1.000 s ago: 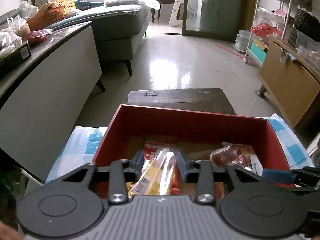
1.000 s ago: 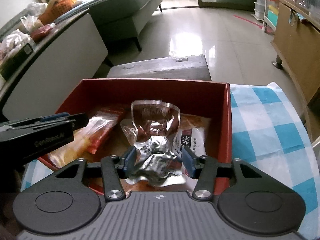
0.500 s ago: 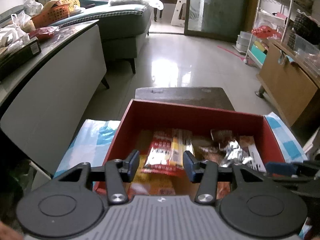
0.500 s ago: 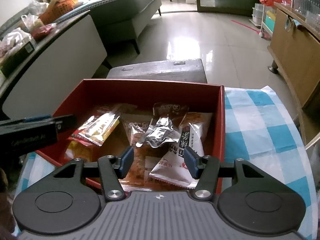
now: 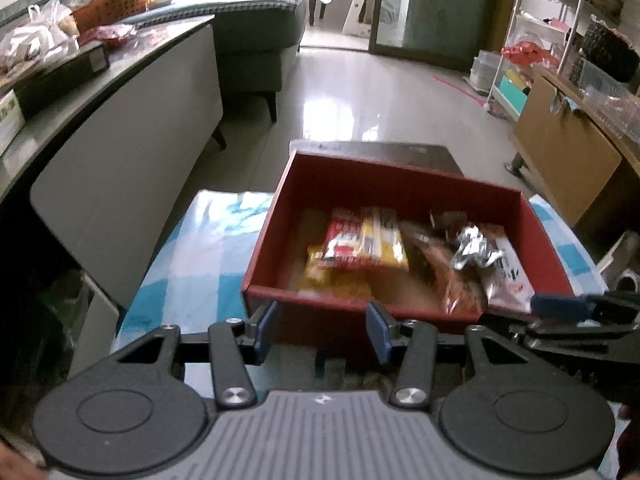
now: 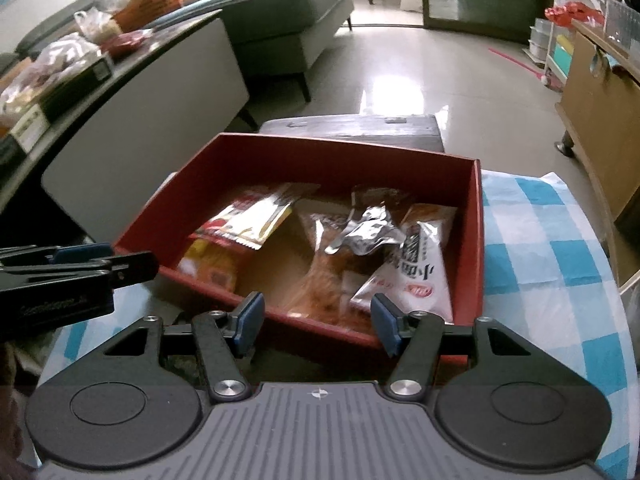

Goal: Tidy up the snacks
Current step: 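Open both tools to release the packets into the box, then move both tools down to the snacks on the tablecloth beside the box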

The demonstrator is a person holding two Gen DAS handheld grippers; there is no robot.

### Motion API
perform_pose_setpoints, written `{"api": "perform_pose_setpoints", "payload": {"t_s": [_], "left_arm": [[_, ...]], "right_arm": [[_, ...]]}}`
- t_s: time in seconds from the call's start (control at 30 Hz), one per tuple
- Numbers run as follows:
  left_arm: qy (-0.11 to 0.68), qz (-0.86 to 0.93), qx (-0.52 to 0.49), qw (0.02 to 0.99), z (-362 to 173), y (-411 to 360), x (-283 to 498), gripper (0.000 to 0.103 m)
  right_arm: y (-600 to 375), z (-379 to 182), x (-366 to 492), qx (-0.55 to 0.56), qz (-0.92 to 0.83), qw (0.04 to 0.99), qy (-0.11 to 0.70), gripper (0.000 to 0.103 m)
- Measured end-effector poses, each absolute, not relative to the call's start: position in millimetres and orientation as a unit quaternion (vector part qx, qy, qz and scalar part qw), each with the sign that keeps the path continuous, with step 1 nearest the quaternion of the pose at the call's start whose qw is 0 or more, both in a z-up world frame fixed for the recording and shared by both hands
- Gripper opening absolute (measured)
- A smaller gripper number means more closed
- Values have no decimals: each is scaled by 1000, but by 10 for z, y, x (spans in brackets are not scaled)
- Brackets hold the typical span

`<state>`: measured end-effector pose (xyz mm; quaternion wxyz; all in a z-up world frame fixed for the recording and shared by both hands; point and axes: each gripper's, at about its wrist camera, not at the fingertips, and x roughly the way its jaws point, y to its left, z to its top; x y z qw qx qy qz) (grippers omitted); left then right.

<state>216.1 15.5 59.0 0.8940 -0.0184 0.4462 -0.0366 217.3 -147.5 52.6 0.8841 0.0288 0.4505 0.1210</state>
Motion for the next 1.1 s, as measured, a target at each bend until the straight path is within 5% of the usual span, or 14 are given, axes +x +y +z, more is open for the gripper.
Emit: {"api": "perform_pose_setpoints", "payload": {"t_s": [0.47, 1.1], "left_arm": [[507, -82, 1, 858, 382, 453, 1429, 43], [511, -245, 201, 799, 203, 238, 916, 47]], "right_arm": [[-1304, 639, 1688, 12, 153, 885, 440, 67], [-1013, 411, 1317, -16, 215, 847, 485, 76]]}}
